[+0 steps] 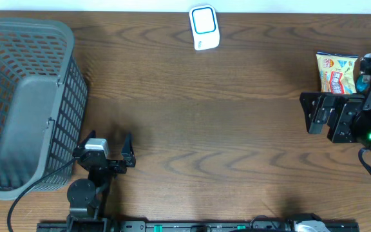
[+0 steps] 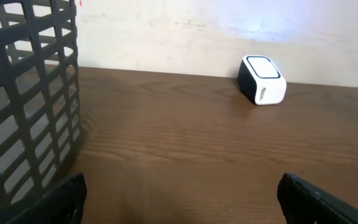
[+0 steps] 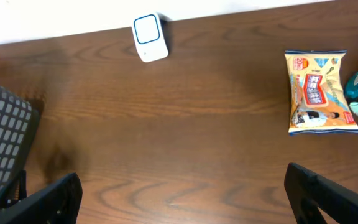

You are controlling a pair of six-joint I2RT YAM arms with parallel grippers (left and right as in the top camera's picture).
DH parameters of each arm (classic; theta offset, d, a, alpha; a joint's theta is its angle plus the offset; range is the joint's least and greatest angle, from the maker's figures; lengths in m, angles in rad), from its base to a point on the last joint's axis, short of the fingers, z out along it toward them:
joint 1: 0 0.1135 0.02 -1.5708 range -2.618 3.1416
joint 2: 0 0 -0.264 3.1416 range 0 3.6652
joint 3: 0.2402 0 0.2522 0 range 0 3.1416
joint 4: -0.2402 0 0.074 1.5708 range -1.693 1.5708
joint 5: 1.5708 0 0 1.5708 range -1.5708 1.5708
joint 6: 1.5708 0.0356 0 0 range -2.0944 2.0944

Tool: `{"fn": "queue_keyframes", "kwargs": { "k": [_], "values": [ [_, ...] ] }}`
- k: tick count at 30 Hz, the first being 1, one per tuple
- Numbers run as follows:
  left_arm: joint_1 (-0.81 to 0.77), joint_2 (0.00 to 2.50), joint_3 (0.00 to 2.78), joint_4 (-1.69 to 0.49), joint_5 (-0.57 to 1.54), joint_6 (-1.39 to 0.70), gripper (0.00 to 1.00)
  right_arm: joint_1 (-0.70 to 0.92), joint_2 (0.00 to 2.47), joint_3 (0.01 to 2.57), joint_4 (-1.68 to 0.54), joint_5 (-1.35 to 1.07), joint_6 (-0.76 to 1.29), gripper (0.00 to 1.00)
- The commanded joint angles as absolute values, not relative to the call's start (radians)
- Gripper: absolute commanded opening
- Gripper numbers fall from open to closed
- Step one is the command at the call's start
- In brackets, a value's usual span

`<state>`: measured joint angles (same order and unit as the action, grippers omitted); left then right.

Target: Scan the item barcode

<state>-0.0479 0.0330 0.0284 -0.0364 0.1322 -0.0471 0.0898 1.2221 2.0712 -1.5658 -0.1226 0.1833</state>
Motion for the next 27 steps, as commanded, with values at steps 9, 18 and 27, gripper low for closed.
{"fn": "queue_keyframes", "kwargs": {
  "k": [9, 18, 27],
  "values": [
    [-0.051, 0.031, 0.004, -0.056, 0.142, -0.034, 0.98, 0.127, 1.225, 2.068, -1.523, -0.112, 0.081, 0.99],
    [-0.051, 0.031, 0.004, -0.055, 0.142, -0.034, 0.98, 0.139, 1.156, 1.958, -1.375, -0.119, 0.080, 0.99],
    [-0.051, 0.031, 0.004, -0.056, 0.142, -0.034, 0.98, 0.139, 0.876, 1.542, -1.056, -0.150, 0.081, 0.99]
  ]
}}
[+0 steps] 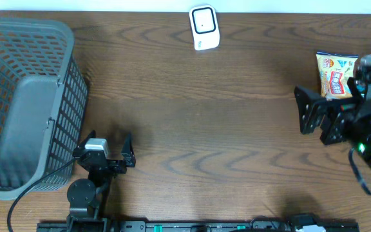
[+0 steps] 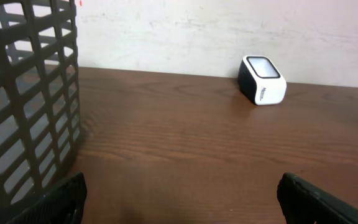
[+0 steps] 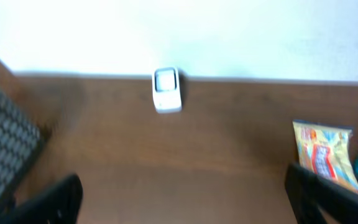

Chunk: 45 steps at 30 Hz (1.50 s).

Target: Scan the item barcode

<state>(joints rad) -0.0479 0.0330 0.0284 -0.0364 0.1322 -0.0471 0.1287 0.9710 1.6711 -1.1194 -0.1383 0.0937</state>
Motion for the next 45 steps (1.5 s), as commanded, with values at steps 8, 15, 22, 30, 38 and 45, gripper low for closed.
{"fn": "queue_keyframes", "kwargs": {
  "k": [8, 15, 22, 30, 38, 45],
  "values": [
    [-0.051, 0.031, 0.004, -0.056, 0.142, -0.034, 0.98, 0.139, 0.550, 1.032, -0.677, -0.194, 0.081, 0.99],
    [-0.051, 0.031, 0.004, -0.055, 0.142, -0.034, 0.98, 0.134, 0.330, 0.659, -0.368, -0.218, 0.081, 0.99],
    [-0.051, 0.031, 0.004, -0.056, 0.142, -0.034, 0.98, 0.100, 0.166, 0.316, 0.023, -0.238, 0.080, 0.99],
    [-0.051, 0.031, 0.004, -0.055, 0.142, -0.034, 0.98, -0.003, 0.024, 0.095, 0.140, -0.239, 0.081, 0.99],
    [-0.051, 0.031, 0.004, -0.055, 0.142, -0.034, 0.98, -0.039, 0.006, 0.005, 0.170, -0.189, 0.081, 0.99],
    [-0.051, 0.031, 0.004, -0.056, 0.142, -0.034, 0.98, -0.039, 0.006, 0.006, 0.078, -0.155, 0.080, 0.99]
  ]
}}
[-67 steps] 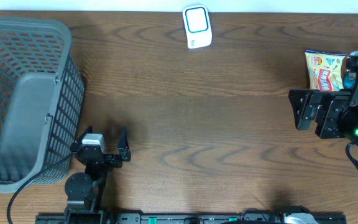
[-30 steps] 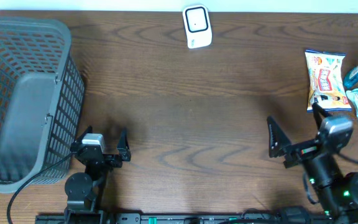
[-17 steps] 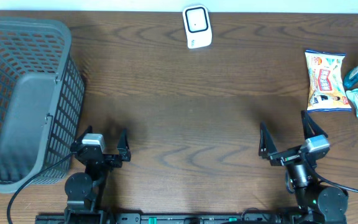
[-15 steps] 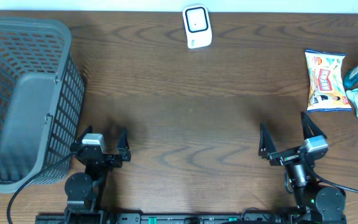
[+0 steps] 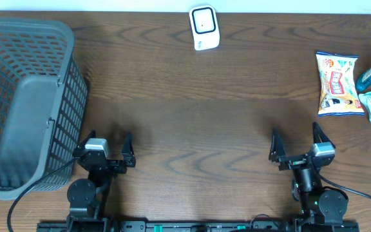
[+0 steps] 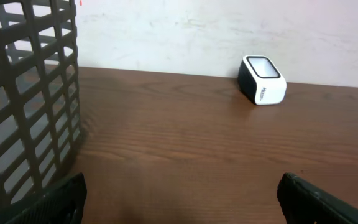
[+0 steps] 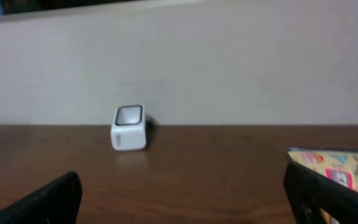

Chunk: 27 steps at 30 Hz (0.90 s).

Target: Scan the item barcode

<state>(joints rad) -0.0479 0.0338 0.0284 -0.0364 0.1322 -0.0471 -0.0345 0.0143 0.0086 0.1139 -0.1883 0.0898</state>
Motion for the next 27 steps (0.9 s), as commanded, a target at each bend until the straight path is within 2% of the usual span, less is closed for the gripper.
{"fn": "queue_keyframes", "kwargs": {
  "k": [1, 5, 27],
  "values": [
    [-0.051, 0.031, 0.004, -0.056, 0.142, -0.034, 0.98, -0.039, 0.006, 0.006, 0.059, -0.151, 0.080, 0.99],
    [-0.051, 0.031, 0.004, -0.055, 0.142, -0.034, 0.98, -0.039, 0.006, 0.006, -0.062, -0.147, 0.080, 0.99],
    [-0.051, 0.031, 0.004, -0.055, 0.142, -0.034, 0.98, -0.039, 0.006, 0.006, -0.064, -0.140, 0.081, 0.99]
  ]
}}
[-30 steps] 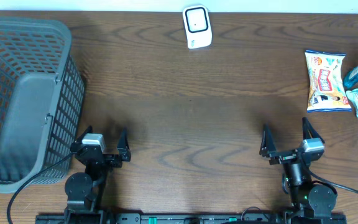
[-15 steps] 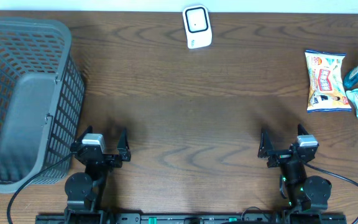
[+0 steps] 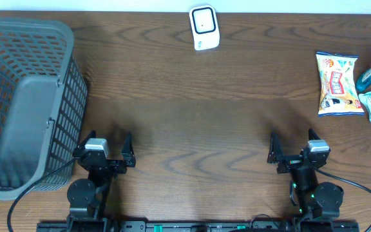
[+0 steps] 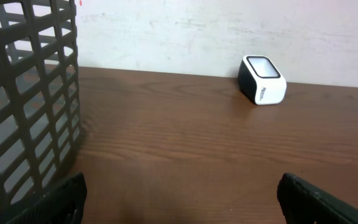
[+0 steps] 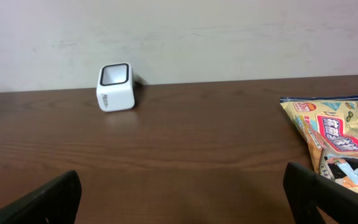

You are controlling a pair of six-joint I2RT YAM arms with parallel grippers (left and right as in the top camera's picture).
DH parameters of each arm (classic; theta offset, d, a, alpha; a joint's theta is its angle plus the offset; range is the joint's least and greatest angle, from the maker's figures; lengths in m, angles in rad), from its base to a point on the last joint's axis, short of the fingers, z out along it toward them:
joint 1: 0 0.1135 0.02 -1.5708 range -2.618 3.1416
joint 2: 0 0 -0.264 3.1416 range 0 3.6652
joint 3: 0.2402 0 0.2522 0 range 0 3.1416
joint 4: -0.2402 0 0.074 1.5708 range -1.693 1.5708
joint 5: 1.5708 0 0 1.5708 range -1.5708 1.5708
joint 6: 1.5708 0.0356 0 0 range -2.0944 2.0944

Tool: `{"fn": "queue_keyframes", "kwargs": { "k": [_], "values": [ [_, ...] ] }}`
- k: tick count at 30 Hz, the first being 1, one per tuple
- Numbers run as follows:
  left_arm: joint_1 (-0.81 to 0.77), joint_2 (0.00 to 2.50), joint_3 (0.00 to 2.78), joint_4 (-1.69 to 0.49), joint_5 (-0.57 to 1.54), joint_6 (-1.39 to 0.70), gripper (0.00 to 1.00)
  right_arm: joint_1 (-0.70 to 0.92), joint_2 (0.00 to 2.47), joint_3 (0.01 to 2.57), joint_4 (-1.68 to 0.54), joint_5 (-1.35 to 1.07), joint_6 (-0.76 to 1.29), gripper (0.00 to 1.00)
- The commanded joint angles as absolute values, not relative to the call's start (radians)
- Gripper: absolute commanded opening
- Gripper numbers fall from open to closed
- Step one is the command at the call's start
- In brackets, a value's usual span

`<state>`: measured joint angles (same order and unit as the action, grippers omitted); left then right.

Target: Scan the item barcode

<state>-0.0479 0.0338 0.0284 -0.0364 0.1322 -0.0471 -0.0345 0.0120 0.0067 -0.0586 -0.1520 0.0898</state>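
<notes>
A white barcode scanner with a dark window stands at the table's far edge, also seen in the left wrist view and the right wrist view. A yellow snack bag lies flat at the far right. My left gripper rests open low near the front left. My right gripper rests open low near the front right. Both hold nothing.
A grey plastic basket fills the left side, close to my left gripper. A blue bottle and a pale green packet lie beside the snack bag at the right edge. A pale wall runs behind the table.
My right gripper has turned slightly, so the snack bag now shows more fully in its view. The left arm and the objects have not moved.
My right gripper was raised at the right edge beside the snack bag, open and empty. It stayed high there a little later. Then it was down at the front right near the table edge, and it stays there. The left arm kept still throughout.
</notes>
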Motion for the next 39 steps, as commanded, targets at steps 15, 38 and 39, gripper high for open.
{"fn": "queue_keyframes", "kwargs": {
  "k": [15, 38, 39],
  "values": [
    [-0.051, 0.027, 0.004, -0.055, 0.142, -0.034, 0.98, -0.039, 0.006, 0.006, -0.064, -0.140, 0.081, 0.99],
    [-0.051, 0.001, 0.004, -0.057, 0.142, -0.034, 0.98, -0.039, 0.006, 0.006, -0.064, -0.140, 0.081, 0.99],
    [-0.051, 0.001, 0.004, -0.057, 0.142, -0.034, 0.98, -0.039, 0.006, 0.006, -0.064, -0.140, 0.081, 0.99]
  ]
}}
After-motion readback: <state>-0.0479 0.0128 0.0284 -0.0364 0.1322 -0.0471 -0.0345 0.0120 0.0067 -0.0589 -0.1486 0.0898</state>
